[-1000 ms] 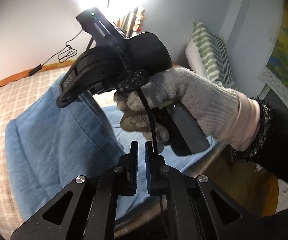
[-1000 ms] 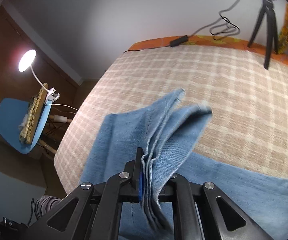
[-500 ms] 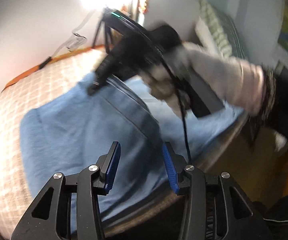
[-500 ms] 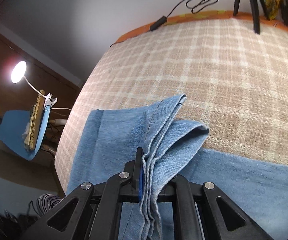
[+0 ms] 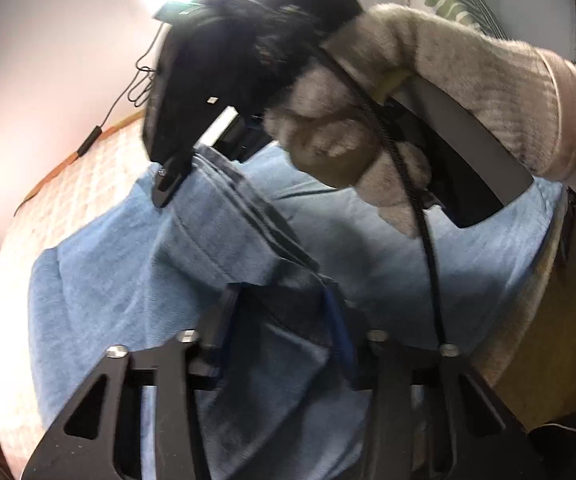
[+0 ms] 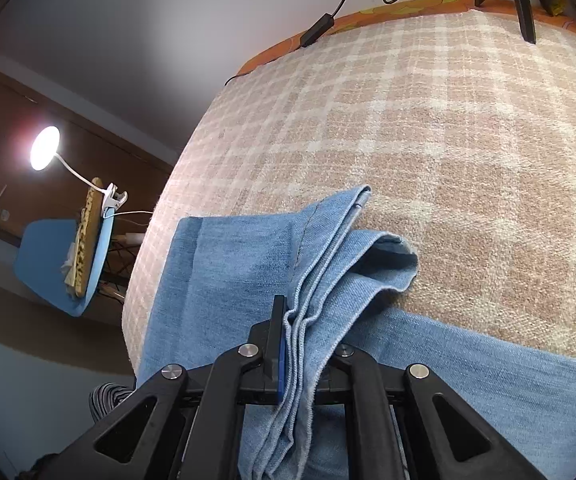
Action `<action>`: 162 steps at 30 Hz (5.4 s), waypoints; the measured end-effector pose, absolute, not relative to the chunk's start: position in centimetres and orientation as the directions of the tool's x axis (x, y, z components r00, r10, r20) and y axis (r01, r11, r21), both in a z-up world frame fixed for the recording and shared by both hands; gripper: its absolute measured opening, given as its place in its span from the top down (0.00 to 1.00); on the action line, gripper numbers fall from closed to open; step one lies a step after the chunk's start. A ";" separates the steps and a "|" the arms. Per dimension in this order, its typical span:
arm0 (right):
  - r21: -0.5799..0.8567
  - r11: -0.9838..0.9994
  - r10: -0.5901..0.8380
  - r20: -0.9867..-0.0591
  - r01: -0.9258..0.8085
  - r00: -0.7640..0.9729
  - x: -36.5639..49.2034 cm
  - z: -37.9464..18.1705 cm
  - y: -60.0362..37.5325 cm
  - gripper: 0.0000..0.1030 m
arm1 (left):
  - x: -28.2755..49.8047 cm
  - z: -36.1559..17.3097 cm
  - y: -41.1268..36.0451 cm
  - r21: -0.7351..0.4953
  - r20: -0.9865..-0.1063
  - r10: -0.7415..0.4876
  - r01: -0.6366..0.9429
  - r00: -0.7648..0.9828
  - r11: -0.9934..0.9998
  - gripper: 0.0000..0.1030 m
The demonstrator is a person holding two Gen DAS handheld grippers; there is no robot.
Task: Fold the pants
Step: 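Hold the jeans edge with both tools and raise it off the bed, then fold the held jeans over with both tools onto the other half, then open both tools and release the folded jeans onto the bed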
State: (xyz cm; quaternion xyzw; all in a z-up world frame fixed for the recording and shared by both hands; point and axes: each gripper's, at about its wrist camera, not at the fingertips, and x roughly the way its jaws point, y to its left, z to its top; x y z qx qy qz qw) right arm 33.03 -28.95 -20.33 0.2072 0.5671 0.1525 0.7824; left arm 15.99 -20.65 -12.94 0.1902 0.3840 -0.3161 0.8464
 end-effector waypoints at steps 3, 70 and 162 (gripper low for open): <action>0.502 0.865 0.478 -0.821 -0.003 0.313 33.0 -20.3 -29.6 0.95 | 17.1 -12.8 -19.3 -0.043 -0.759 -0.472 0.688 0.449 0.724 0.81; 0.244 0.967 0.162 -0.816 0.077 0.554 22.5 -10.5 -36.7 0.95 | 16.5 -7.2 -26.6 -0.397 -0.526 -0.819 0.785 0.230 0.475 0.85; -0.115 0.888 -0.334 -0.827 0.446 0.452 8.1 -8.3 -61.4 0.74 | 6.7 -8.1 -46.2 -0.305 -0.642 -0.756 0.947 -0.127 0.101 0.79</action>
